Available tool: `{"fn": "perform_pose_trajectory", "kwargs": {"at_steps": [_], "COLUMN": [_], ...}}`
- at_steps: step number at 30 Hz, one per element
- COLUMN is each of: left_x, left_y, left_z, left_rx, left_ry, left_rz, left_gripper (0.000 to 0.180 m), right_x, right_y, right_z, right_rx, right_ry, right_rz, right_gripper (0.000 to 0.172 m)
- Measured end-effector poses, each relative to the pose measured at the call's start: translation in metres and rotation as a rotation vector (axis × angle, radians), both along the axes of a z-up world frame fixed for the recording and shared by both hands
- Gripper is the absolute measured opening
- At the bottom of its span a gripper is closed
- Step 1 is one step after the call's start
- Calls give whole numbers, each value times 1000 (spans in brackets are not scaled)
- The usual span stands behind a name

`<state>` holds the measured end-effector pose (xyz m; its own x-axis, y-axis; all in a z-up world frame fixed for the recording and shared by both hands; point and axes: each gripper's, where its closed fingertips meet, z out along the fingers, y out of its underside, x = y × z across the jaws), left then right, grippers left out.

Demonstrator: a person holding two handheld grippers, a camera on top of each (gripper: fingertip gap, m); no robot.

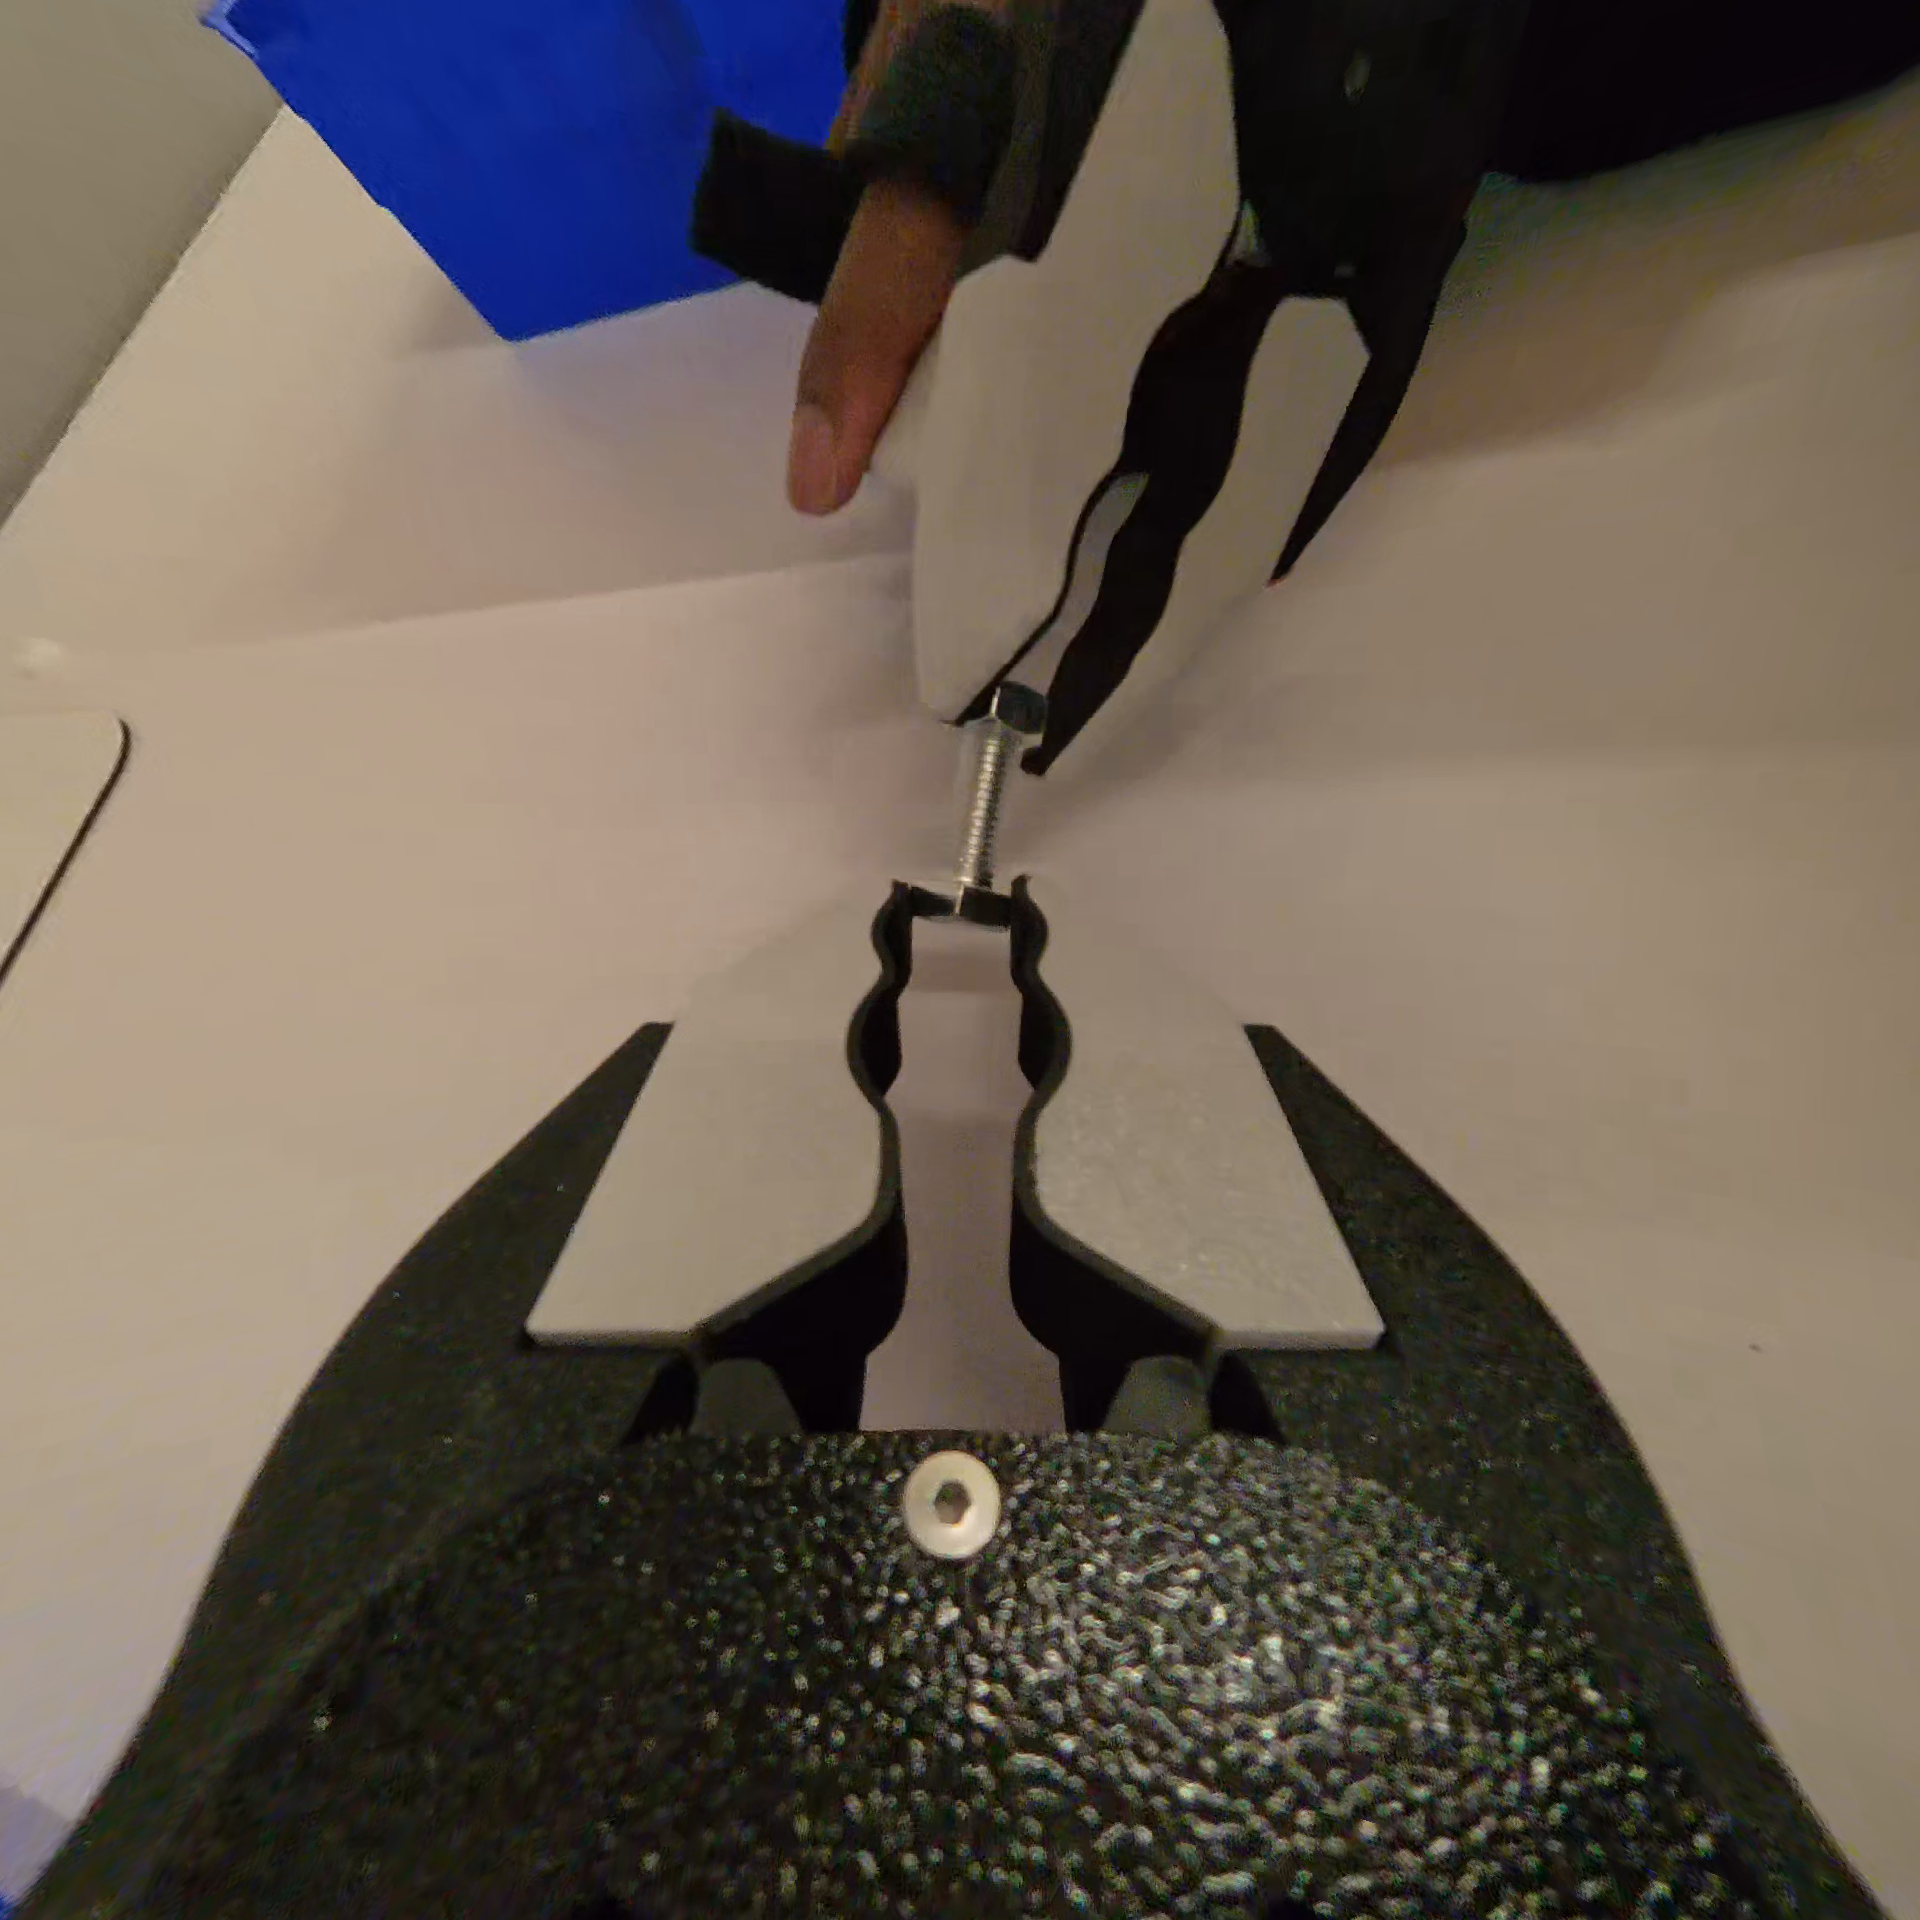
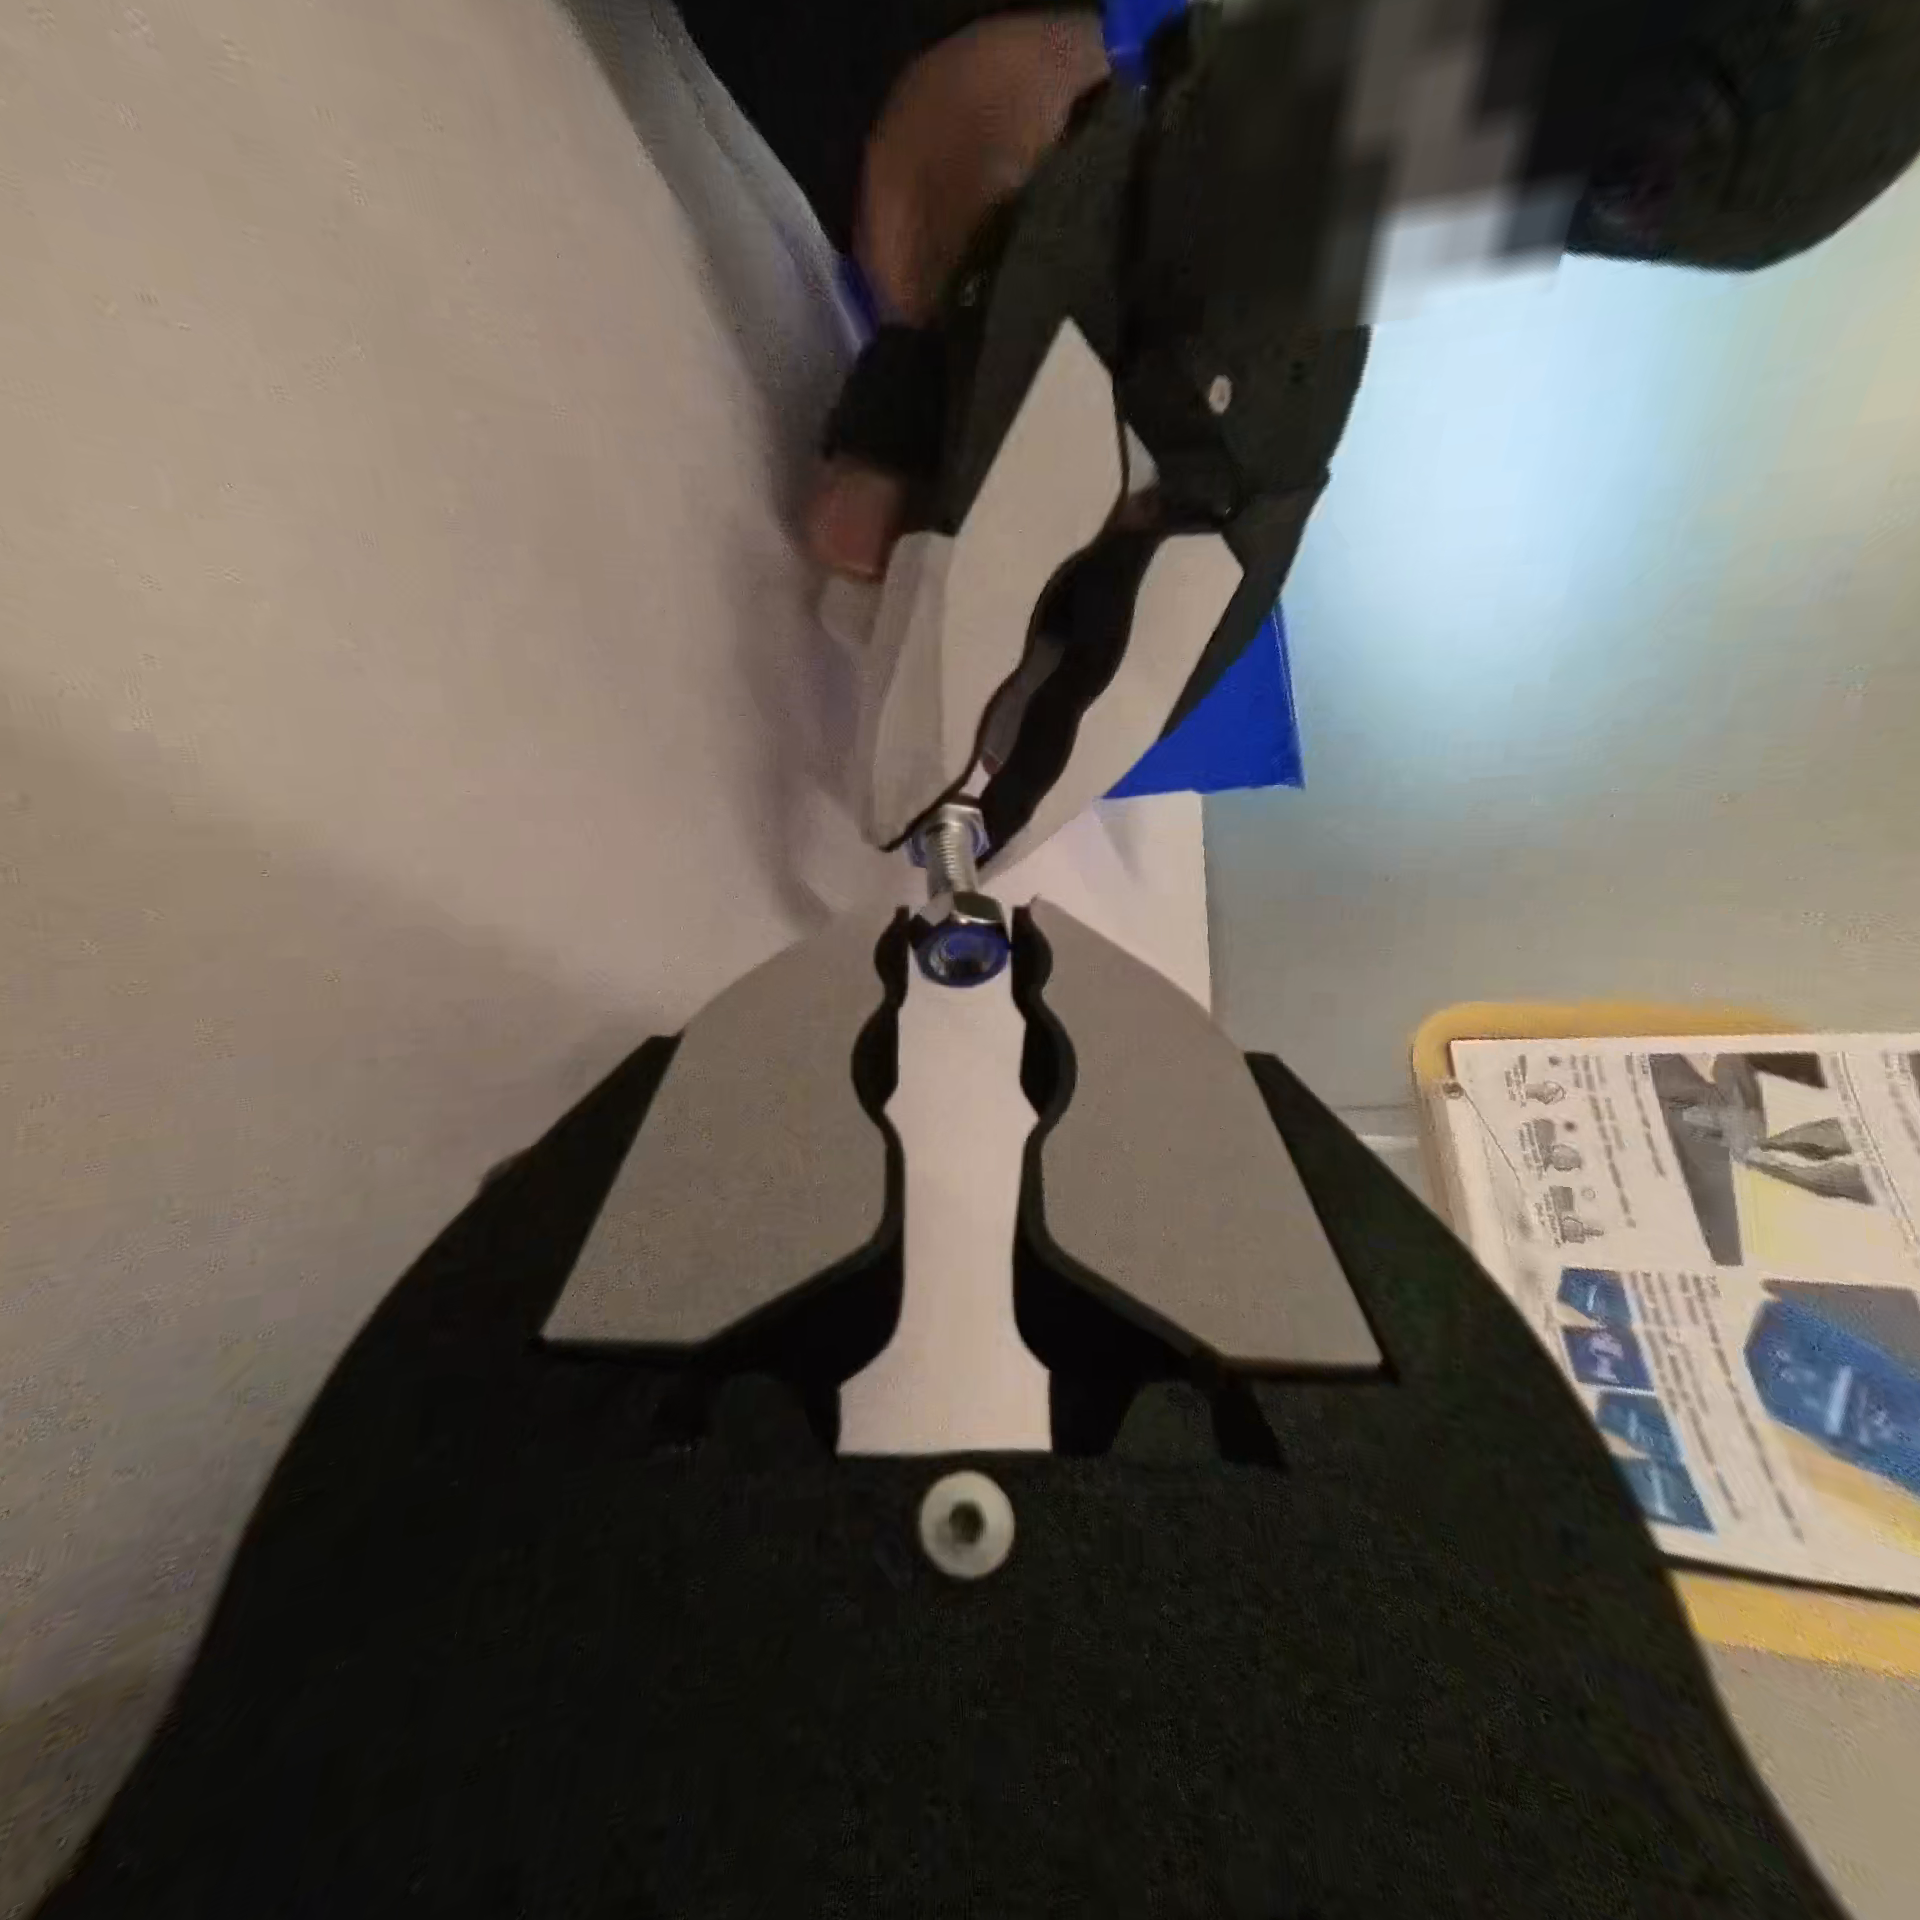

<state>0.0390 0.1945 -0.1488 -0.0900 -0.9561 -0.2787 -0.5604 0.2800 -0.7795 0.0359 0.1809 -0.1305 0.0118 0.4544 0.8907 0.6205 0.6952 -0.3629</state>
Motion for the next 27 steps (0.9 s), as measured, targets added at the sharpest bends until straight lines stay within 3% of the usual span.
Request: {"fn": "perform_pose_trajectory", "kwargs": {"at_steps": [6,11,14,16,19,24,27], "left_x": [2,2,2,2,2,0,4], "left_y": [15,19,21,19,14,-4,-1], "left_z": [13,22,24,22,19,1,4], "left_rx": [140,264,327,336,265,-11,16], "left_ry": [-69,-97,-95,-86,-76,-3,-25], "left_rz": [63,78,85,70,55,-20,-1], "left_gripper": [18,17,17,17,17,17,17], "right_x": [1,3,2,3,3,2,2], "right_y": [10,17,17,16,14,3,4], "right_z": [22,18,12,14,9,-4,8], "right_rx": [-504,-827,-921,-897,-726,-4,-104], "right_ry": [340,479,487,481,373,-29,65], "right_rz": [-89,-147,-165,-150,-122,-15,-43], "right_gripper": [48,45,32,19,18,18,25]}}
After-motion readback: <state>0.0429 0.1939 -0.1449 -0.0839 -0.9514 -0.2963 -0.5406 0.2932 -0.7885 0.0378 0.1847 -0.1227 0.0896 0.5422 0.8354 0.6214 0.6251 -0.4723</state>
